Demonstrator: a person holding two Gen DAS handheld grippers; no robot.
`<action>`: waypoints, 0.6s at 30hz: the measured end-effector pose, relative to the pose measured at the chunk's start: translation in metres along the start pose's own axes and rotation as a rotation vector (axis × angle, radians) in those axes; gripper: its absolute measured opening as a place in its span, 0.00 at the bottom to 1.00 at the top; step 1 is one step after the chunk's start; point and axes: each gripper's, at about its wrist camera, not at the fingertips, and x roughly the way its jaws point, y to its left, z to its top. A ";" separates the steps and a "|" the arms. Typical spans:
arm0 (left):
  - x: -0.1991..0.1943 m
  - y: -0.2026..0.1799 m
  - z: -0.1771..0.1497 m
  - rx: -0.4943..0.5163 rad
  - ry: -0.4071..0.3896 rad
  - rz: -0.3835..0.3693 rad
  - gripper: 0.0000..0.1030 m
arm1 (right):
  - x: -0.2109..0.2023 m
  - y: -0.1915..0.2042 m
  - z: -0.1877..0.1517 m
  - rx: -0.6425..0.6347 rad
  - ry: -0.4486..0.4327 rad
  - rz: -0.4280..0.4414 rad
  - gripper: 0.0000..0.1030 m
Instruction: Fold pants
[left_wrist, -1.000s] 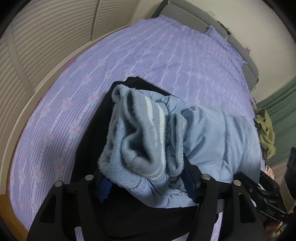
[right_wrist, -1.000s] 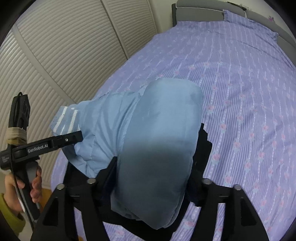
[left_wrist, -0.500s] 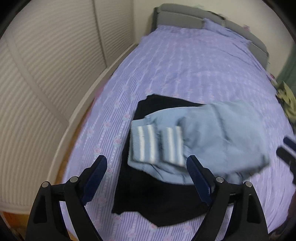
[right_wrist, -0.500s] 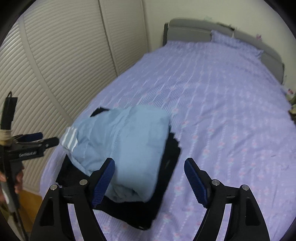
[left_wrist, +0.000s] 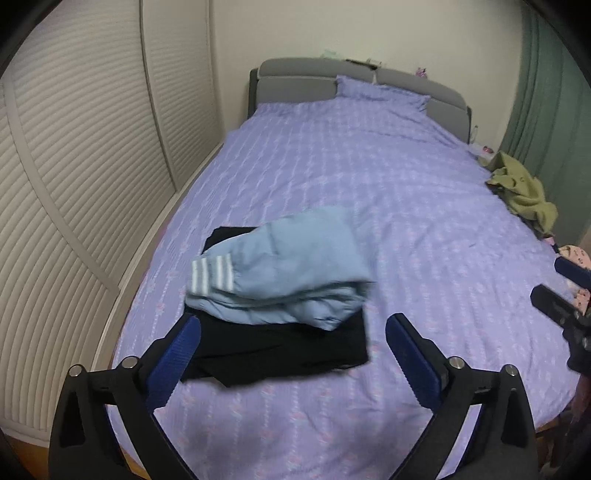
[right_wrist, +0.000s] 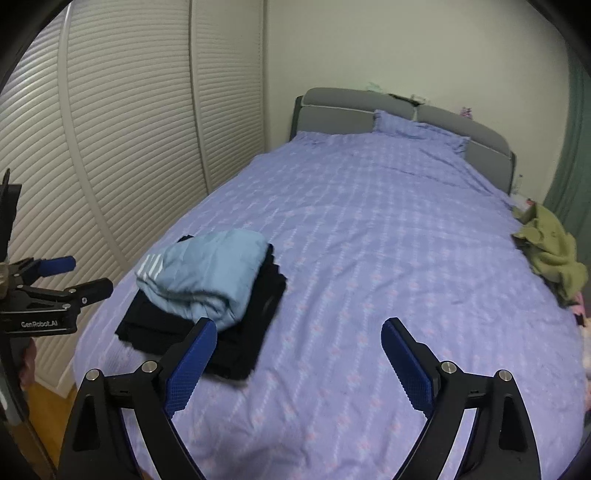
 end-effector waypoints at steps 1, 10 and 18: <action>-0.010 -0.007 -0.002 -0.005 -0.008 -0.012 1.00 | -0.016 -0.005 -0.005 0.008 -0.008 -0.009 0.89; -0.084 -0.089 -0.033 -0.011 -0.026 -0.096 1.00 | -0.111 -0.054 -0.046 0.075 -0.060 -0.054 0.92; -0.141 -0.159 -0.060 0.078 -0.104 -0.070 1.00 | -0.178 -0.100 -0.081 0.118 -0.111 -0.095 0.92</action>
